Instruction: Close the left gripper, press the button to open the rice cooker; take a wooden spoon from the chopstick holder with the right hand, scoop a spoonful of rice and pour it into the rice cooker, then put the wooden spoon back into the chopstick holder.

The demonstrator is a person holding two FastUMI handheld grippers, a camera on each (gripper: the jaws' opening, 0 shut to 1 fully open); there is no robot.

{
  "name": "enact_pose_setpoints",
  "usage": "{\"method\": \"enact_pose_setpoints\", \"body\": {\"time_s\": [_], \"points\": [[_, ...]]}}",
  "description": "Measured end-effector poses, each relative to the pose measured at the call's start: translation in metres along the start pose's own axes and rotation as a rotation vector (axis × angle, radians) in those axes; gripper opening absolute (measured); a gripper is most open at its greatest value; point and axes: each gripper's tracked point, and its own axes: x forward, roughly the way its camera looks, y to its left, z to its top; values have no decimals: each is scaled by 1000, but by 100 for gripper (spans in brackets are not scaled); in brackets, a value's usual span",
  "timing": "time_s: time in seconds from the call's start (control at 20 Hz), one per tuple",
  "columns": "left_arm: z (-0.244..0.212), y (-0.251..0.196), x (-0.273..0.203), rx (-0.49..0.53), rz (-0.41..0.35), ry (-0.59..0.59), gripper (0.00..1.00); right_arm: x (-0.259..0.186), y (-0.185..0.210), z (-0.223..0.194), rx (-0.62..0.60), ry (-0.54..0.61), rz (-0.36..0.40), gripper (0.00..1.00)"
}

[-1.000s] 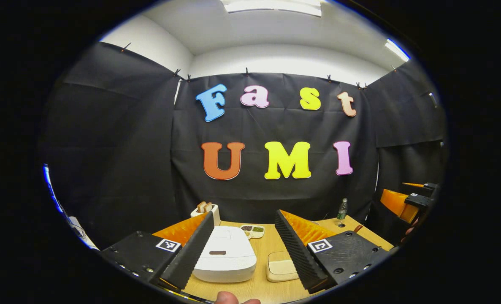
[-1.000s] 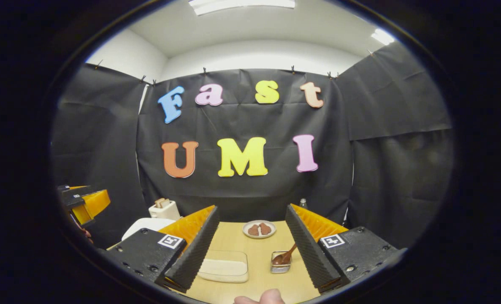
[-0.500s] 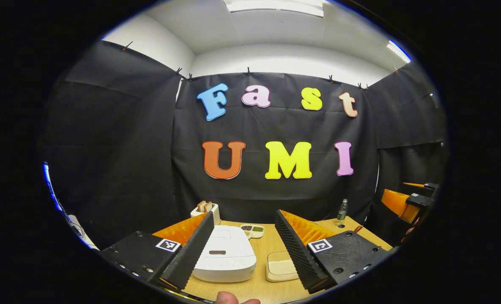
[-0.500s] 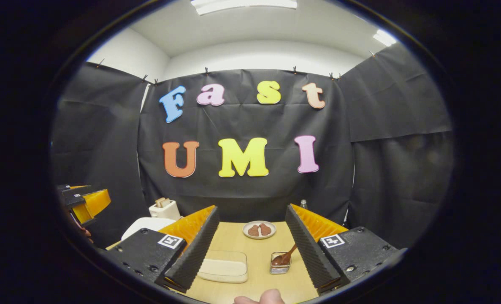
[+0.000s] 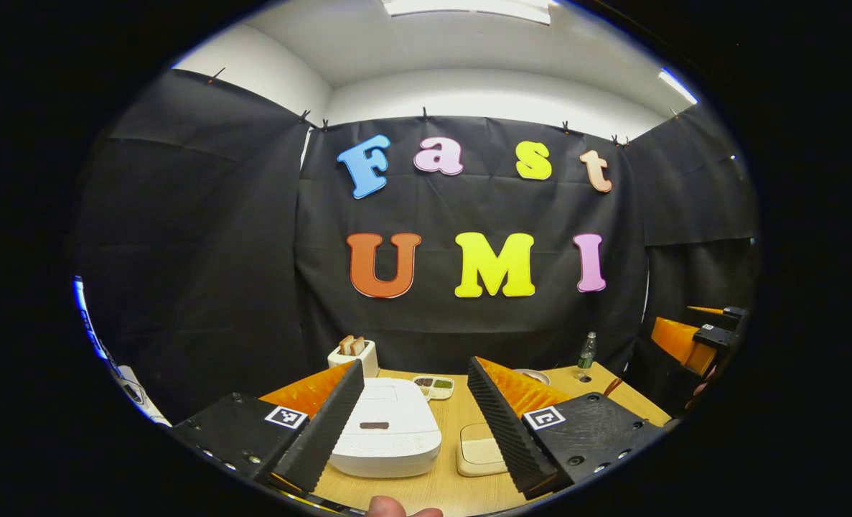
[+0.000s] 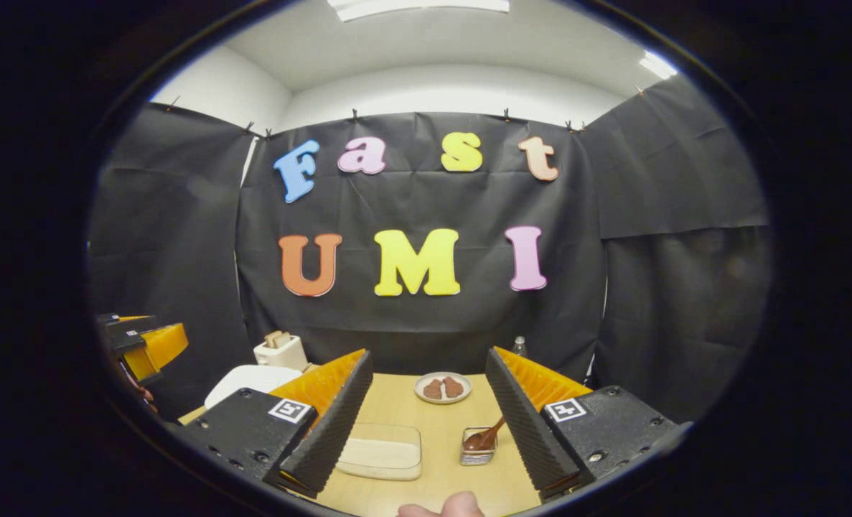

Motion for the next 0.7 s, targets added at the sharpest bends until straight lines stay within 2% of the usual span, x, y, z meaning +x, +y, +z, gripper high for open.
{"method": "enact_pose_setpoints", "body": {"time_s": [0.3,0.5,0.7], "points": [[-18,8,8,-8,27,73,94,20,-2,-5,-8,21,22,100],[-31,6,23,-7,15,129,94,40,-13,-11,-12,42,27,100],[-58,14,41,-38,40,240,94,64,-19,-21,1,79,48,100]]}}
